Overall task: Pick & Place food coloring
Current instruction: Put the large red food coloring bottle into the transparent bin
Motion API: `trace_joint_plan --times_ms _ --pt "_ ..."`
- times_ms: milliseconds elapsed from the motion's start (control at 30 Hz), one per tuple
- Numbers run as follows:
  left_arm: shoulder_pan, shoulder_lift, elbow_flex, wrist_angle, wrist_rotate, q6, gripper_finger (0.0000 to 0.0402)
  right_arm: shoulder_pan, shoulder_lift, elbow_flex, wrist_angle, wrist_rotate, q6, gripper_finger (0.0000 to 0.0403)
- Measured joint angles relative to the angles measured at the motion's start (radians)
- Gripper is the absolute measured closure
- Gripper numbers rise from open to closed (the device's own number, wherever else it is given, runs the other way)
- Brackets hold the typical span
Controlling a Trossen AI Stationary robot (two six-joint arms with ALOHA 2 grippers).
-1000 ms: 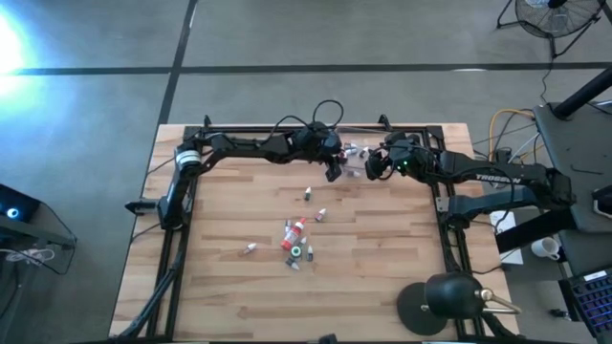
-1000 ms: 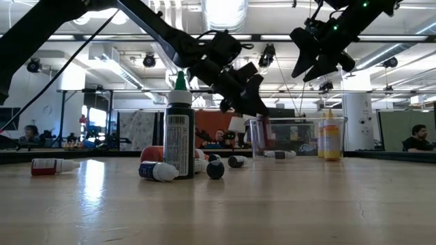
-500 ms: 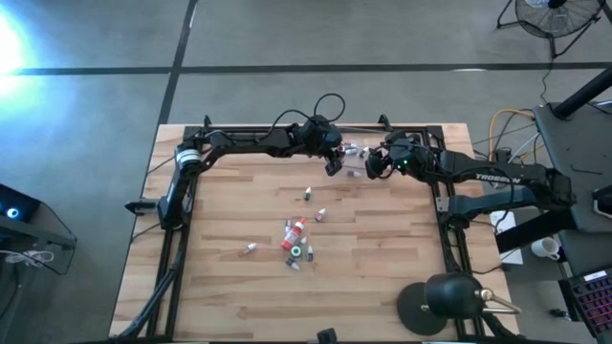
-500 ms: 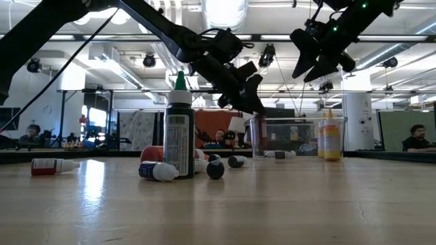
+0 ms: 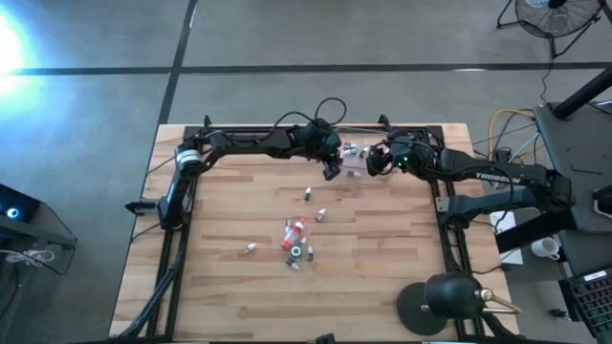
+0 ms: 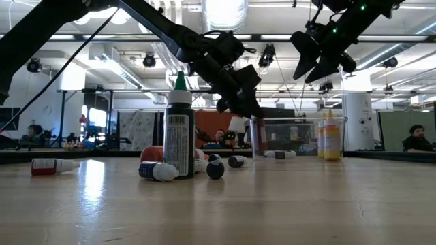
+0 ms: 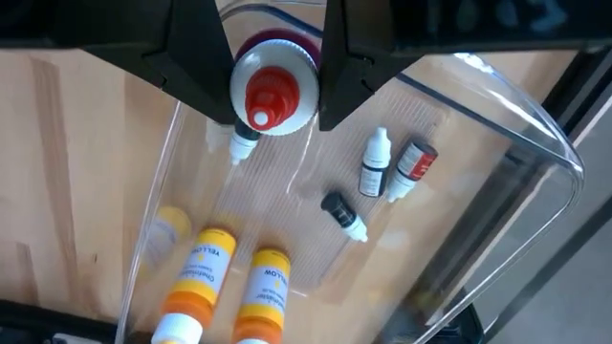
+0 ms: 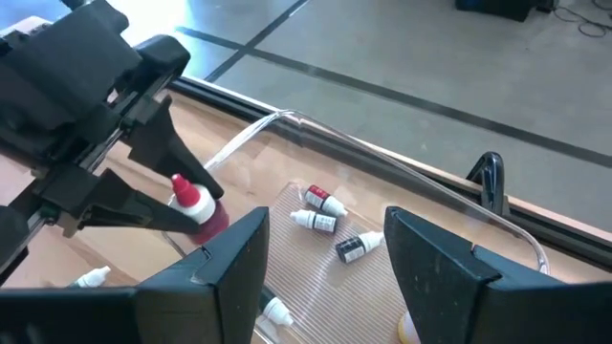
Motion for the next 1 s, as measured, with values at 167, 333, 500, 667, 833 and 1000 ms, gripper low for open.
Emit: trace_joint_plan --times_ms 167,333,500,667,833,1000 --pt "0.0 0.0 0.0 0.002 0.0 0.006 0.0289 0.0 0.0 -0.009 -0.001 0.0 0.0 0.02" --pt "-0.001 0.0 0.0 0.008 0.0 0.006 0.0289 0.0 0.0 -0.011 0.0 0.0 0.0 0.02" --pt "-0.001 0.017 0.0 0.061 0.0 0.007 0.0289 0.0 0.0 -0.011 0.0 0.0 0.001 0.02" --pt "-0.002 0.042 0.002 0.076 -0.001 0.006 0.0289 0.001 0.0 -0.011 0.0 0.0 0.002 0.02" --pt "-0.002 0.042 0.001 0.074 -0.002 0.006 0.0289 0.001 0.0 -0.011 0.0 0.0 0.005 0.02" --pt "-0.002 0.042 0.006 0.067 -0.002 0.005 0.0289 0.001 0.0 -0.011 -0.001 0.0 0.005 0.02"
